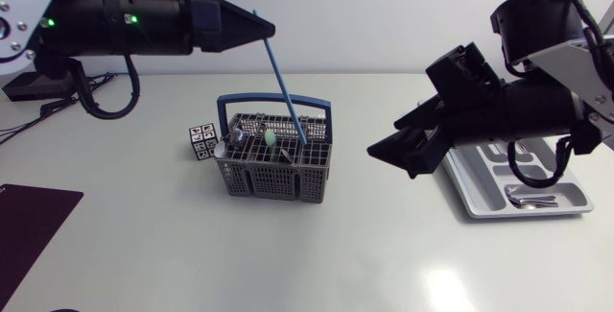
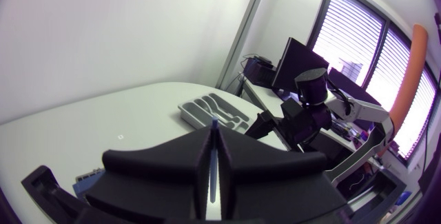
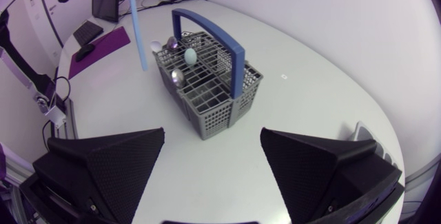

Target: Transfer all utensils from the basket to the drawer tray.

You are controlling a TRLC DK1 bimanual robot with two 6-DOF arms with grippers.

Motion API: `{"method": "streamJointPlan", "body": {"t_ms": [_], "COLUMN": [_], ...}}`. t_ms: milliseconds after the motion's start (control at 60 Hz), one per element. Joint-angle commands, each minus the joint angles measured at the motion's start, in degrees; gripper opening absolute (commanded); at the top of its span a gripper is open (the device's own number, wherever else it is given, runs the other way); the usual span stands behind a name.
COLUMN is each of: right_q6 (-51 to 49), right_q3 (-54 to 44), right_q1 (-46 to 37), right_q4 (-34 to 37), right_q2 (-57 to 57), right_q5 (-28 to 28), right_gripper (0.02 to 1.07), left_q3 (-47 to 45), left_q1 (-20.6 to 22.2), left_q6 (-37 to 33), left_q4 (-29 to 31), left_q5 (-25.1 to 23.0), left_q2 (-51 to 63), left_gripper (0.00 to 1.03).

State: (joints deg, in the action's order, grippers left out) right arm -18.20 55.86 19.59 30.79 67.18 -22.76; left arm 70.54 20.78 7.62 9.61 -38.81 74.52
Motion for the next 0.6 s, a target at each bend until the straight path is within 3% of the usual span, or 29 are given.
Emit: {"method": "streamJointPlan", "body": {"t_ms": [0, 317, 467, 583], "right_q6": [1.50, 3.34, 4.22, 5.10], "right_q3": [0.39, 2.77, 4.17, 4.96], "right_q1": [1.15, 3.61, 3.70, 5.01], "right_q4": [1.56, 3.14, 3.14, 3.14], "right_q2": [0.59, 4.72, 7.35, 9.02], "right_q5": [-2.37, -11.60, -14.24, -14.77], "right_gripper": [1.02, 0.98, 0.91, 0.79], "left_q3": [-0.85, -1.29, -1.29, -1.37], "left_q1": [0.76, 4.01, 4.71, 4.98], "left_q6": [3.19, 7.50, 8.29, 8.91], "left_q4": [0.06, -0.20, -0.55, -0.82], "left_q5": [-2.15, -8.39, -9.01, -9.53], "left_q2": [2.56, 10.64, 11.88, 12.67], "left_gripper": [0.04, 0.04, 0.04, 0.04]}}
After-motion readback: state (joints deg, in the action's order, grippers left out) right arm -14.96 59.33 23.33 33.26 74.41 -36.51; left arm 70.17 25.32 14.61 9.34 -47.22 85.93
